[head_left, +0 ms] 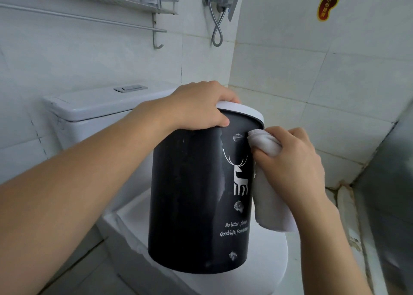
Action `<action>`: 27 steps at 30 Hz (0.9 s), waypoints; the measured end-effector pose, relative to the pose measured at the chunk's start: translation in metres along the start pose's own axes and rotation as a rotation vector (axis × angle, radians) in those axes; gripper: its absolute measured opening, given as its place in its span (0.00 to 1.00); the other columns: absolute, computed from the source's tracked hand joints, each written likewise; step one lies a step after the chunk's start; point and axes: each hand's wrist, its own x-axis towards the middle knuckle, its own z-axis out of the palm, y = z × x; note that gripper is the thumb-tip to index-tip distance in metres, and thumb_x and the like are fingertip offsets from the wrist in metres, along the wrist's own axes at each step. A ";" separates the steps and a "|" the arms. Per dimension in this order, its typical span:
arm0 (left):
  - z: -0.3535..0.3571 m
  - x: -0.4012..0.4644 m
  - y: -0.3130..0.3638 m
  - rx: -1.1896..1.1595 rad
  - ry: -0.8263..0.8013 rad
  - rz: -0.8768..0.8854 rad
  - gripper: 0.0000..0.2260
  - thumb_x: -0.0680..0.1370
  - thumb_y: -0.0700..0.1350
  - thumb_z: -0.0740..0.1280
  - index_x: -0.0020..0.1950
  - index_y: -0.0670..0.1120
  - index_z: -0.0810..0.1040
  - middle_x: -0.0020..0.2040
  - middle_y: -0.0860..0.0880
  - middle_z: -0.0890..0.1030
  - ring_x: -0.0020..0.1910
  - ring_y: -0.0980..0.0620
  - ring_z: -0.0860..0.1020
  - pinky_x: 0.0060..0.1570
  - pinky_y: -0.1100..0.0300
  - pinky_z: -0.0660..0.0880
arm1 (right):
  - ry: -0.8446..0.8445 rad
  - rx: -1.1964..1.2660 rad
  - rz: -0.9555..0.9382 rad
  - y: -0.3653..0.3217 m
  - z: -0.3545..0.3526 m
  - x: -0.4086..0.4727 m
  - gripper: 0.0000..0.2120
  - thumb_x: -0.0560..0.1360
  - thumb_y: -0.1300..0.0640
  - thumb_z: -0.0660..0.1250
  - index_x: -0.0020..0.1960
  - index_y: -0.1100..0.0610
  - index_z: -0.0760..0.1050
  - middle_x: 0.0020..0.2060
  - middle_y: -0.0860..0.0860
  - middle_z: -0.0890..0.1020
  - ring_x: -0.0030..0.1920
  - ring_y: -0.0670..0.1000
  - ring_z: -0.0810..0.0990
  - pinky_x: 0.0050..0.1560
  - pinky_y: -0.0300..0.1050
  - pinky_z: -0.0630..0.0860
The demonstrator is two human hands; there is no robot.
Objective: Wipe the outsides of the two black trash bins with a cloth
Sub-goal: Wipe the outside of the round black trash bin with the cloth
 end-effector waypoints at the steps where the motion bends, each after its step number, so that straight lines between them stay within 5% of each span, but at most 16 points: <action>1: 0.000 0.000 0.000 -0.002 0.000 -0.002 0.17 0.75 0.47 0.69 0.61 0.63 0.77 0.56 0.58 0.80 0.56 0.51 0.76 0.58 0.51 0.72 | 0.003 0.006 -0.036 -0.005 0.000 -0.002 0.13 0.72 0.44 0.66 0.57 0.38 0.74 0.51 0.44 0.71 0.45 0.55 0.76 0.42 0.48 0.71; 5: 0.000 0.001 0.001 -0.010 -0.005 0.000 0.17 0.74 0.46 0.69 0.60 0.63 0.77 0.54 0.58 0.80 0.55 0.50 0.76 0.57 0.51 0.73 | 0.009 -0.015 -0.202 -0.023 0.001 -0.014 0.12 0.72 0.45 0.67 0.55 0.38 0.74 0.51 0.44 0.71 0.43 0.54 0.76 0.40 0.48 0.73; 27: -0.002 0.007 0.002 -0.026 -0.052 0.007 0.19 0.77 0.45 0.69 0.65 0.62 0.76 0.59 0.58 0.79 0.58 0.51 0.75 0.59 0.53 0.71 | -0.067 -0.103 -0.190 -0.010 -0.005 -0.020 0.12 0.71 0.45 0.67 0.54 0.38 0.73 0.49 0.43 0.70 0.44 0.54 0.75 0.38 0.46 0.68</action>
